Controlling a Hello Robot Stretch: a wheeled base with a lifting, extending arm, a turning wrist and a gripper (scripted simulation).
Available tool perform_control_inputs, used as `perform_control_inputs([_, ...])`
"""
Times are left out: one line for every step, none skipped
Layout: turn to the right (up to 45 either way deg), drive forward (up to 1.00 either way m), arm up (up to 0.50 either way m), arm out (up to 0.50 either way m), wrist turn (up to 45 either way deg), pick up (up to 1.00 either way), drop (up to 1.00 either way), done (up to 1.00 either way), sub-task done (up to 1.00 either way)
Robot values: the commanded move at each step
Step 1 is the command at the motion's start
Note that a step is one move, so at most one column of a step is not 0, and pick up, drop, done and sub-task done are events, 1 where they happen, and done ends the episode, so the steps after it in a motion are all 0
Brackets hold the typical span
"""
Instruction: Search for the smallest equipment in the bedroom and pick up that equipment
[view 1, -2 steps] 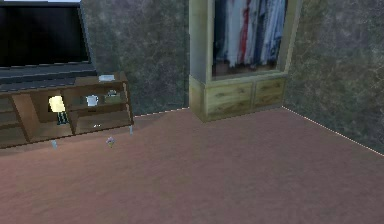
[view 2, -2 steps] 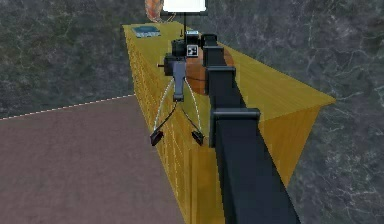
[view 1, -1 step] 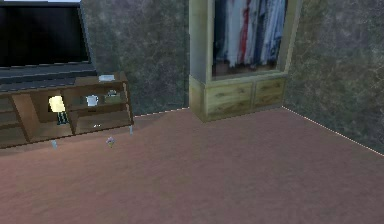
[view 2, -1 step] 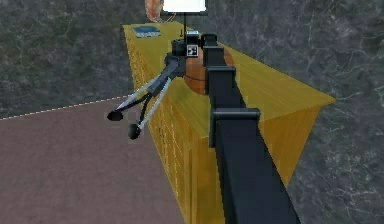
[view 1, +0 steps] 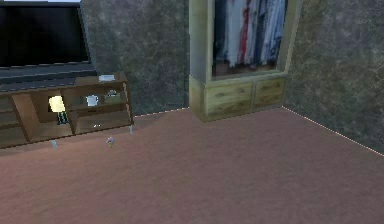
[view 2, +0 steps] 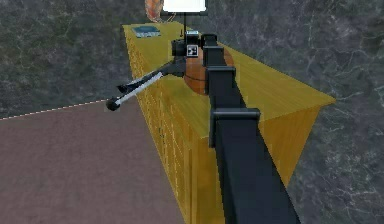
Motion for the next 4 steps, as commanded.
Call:
perform_control_inputs([0.0, 0.0, 0.0, 0.0, 45.0, 0.0, 0.0, 0.0, 0.0])
perform_control_inputs([0.0, 0.0, 0.0, 0.0, 45.0, 0.0, 0.0, 0.0, 0.0])
perform_control_inputs([0.0, 0.0, 0.0, 0.0, 27.0, 0.0, 0.0, 0.0, 0.0])
perform_control_inputs([0.0, 0.0, 0.0, 0.0, 0.0, 1.0, 0.0, 0.0, 0.0])
